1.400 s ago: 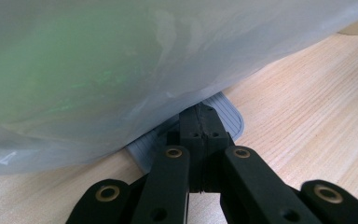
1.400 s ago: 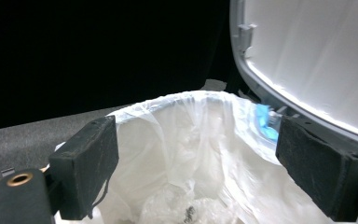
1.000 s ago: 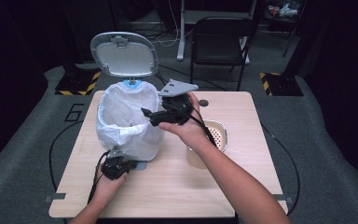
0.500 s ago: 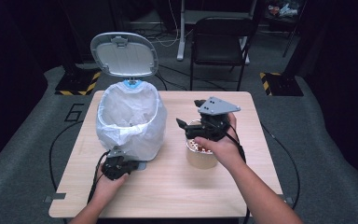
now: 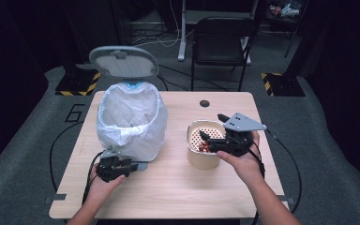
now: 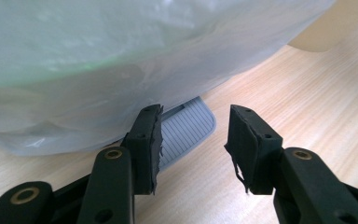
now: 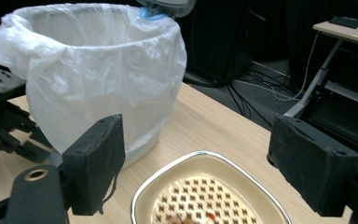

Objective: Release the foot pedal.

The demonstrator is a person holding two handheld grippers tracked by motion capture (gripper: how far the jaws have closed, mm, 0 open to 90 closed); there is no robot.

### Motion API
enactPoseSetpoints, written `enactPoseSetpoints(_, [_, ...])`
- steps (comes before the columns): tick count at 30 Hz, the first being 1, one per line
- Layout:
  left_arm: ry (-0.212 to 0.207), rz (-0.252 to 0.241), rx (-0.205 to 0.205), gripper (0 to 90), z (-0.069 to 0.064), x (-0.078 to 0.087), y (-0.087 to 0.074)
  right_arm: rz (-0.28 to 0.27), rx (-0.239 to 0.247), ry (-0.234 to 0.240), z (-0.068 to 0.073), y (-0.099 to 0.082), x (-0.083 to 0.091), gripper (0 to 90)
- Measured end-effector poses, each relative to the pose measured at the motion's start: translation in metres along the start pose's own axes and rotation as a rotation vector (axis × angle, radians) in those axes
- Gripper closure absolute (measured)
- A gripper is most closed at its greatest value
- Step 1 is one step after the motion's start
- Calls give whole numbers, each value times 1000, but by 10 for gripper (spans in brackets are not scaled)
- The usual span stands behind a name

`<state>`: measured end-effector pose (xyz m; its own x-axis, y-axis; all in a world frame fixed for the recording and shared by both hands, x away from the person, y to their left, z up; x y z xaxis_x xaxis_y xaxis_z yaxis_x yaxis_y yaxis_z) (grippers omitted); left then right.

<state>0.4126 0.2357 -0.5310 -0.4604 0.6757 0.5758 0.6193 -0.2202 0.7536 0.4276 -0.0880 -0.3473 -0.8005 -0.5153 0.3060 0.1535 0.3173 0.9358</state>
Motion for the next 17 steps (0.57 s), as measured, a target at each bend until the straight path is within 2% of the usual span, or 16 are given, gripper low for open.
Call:
enactPoseSetpoints(1, [8,5,-22,534,1,2,0,1,-11,-3,-3,-4,3,186])
enactPoseSetpoints(2, [-2,14,-12,529,0,4,-1,2,-18,-8,-6,-6,4,186])
enactPoseSetpoints(3, [2,16,-26,528,1,5,-1,3,-28,-19,-9,-10,6,187])
enactPoseSetpoints(4, [28,19,-35,523,3,7,-2,3,-30,-27,-12,-13,8,189])
enactPoseSetpoints(7, [35,22,-23,500,8,12,-3,8,-56,-54,-21,-25,14,193])
enactPoseSetpoints(9, [41,9,2,478,11,14,-4,18,-67,-68,-25,-34,16,193])
enactPoseSetpoints(13, [74,11,-6,436,20,23,-9,23,-97,-104,-34,-56,21,192])
enactPoseSetpoints(14, [89,-4,-1,425,23,26,-9,25,-113,-117,-36,-62,22,191])
enactPoseSetpoints(15, [96,-9,-12,410,27,29,-10,26,-113,-123,-38,-69,23,186])
enactPoseSetpoints(17, [98,-24,2,401,31,33,-12,44,-128,-137,-41,-83,23,180])
Point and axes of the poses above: each handheld gripper's, and its own axes: x roughly backward along the jaws, y roughly out of its top, z roughly to its left, the point moved 7 cm from there along -x, roughly forward along the jaws, and after that the axes turned 6 degrees about -y, right-handed, at the moved point
